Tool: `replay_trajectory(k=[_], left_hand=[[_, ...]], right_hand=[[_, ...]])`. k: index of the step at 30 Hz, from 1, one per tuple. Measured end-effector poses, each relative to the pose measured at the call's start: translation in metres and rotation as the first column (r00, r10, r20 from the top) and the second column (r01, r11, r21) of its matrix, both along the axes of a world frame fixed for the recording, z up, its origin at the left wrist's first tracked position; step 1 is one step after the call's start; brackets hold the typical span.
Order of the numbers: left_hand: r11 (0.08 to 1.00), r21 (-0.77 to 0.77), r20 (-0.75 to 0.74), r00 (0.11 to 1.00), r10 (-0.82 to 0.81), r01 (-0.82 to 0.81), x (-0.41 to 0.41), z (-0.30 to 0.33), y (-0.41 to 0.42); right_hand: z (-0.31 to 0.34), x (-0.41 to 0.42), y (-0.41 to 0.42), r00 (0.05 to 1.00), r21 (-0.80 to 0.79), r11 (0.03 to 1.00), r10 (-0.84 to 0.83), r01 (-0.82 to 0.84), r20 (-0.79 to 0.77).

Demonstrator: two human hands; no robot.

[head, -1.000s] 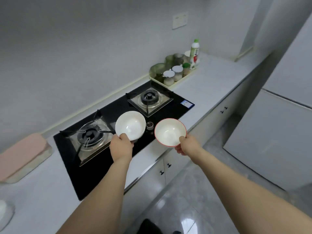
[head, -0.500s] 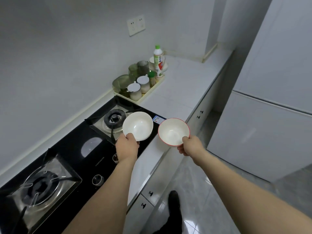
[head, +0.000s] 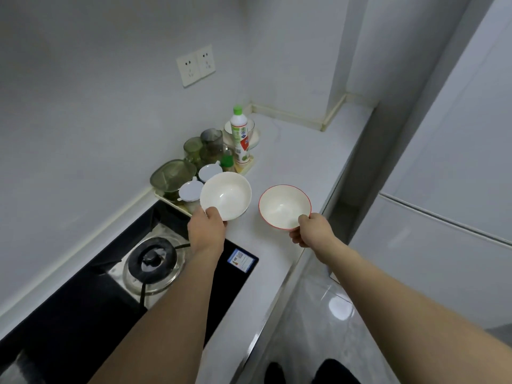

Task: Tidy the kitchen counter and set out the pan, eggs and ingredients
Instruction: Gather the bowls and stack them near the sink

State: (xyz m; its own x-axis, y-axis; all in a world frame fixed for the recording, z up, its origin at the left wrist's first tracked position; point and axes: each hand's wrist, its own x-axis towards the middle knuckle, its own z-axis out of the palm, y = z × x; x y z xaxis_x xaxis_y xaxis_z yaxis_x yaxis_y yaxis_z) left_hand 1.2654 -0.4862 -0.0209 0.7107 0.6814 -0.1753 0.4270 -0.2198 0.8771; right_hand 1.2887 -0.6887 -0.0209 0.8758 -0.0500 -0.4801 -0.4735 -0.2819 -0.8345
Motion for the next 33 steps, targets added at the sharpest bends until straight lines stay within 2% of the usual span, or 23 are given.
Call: replay_trajectory(k=[8, 20, 29, 33], left_hand=[[0.977, 0.208, 0.073, 0.996, -0.057, 0.041, 0.089, 0.015, -0.011], [0.958, 0.264, 0.144, 0.986, 0.079, -0.116, 0.246, 0.052, -0.012], [0.946, 0.163, 0.279, 0.932, 0.23, -0.282, 0.317, 0.095, 0.018], [0.948, 0.11, 0.289, 0.923, 0.256, -0.297, 0.343, 0.111, 0.033]], right_hand=[[-0.009, 0.108, -0.004, 0.996, 0.032, 0.999, 0.015, -0.017, 0.088], [0.012, 0.316, 0.01, 0.972, 0.072, 0.984, 0.146, -0.161, 0.182], [0.028, 0.418, 0.036, 0.952, 0.093, 0.969, 0.204, -0.23, 0.228], [0.03, 0.449, 0.057, 0.949, 0.074, 0.972, 0.198, -0.222, 0.246]])
